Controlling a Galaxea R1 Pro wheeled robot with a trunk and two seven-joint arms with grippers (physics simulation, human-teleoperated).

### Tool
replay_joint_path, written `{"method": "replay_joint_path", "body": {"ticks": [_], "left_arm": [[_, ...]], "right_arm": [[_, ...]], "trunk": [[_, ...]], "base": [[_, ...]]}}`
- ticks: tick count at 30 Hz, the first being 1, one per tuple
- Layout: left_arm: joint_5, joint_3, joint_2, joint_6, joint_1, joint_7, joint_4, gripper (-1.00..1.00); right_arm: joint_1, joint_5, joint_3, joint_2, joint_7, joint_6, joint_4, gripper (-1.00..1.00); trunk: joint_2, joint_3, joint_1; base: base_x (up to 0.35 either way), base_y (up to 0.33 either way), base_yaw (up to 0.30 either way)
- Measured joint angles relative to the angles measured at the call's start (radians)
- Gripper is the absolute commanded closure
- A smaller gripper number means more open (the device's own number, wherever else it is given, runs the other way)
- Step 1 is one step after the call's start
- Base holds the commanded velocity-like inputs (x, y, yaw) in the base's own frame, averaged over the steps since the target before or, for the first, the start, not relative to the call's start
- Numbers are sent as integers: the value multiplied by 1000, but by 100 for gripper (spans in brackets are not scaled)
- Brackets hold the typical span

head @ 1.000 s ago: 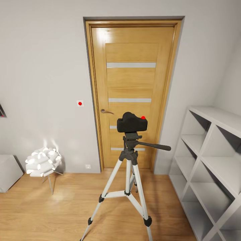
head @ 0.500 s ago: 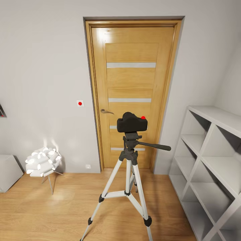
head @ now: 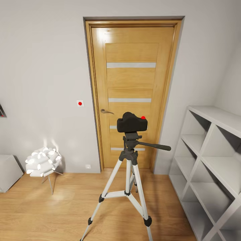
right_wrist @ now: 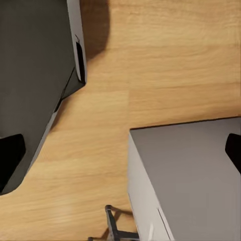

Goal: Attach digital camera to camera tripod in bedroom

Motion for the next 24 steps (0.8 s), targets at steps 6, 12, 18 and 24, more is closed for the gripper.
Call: {"method": "replay_joint_path", "body": {"ticks": [6, 12, 18, 24], "left_arm": [[1, 1, -1, -2, 0, 0, -1, -100], [1, 0, -1, 0, 0, -2, -2, -100], [2, -1, -1, -3, 0, -5, -3, -100], [2, -2, 4, -6, -1, -6, -7, -100]], "right_arm": [[0, 0, -22, 5, 0, -12, 0, -100], [0, 1, -27, 6, 0, -29, -1, -100], [0, 1, -29, 7, -1, -77, -1, -100], [0, 1, -29, 7, -1, -137, -1, -100]], "trunk": [[0, 0, 0], [0, 0, 0], [0, 0, 0], [0, 0, 0]], "base": [[0, 0, 0], [0, 0, 0], [0, 0, 0], [0, 0, 0]]}}
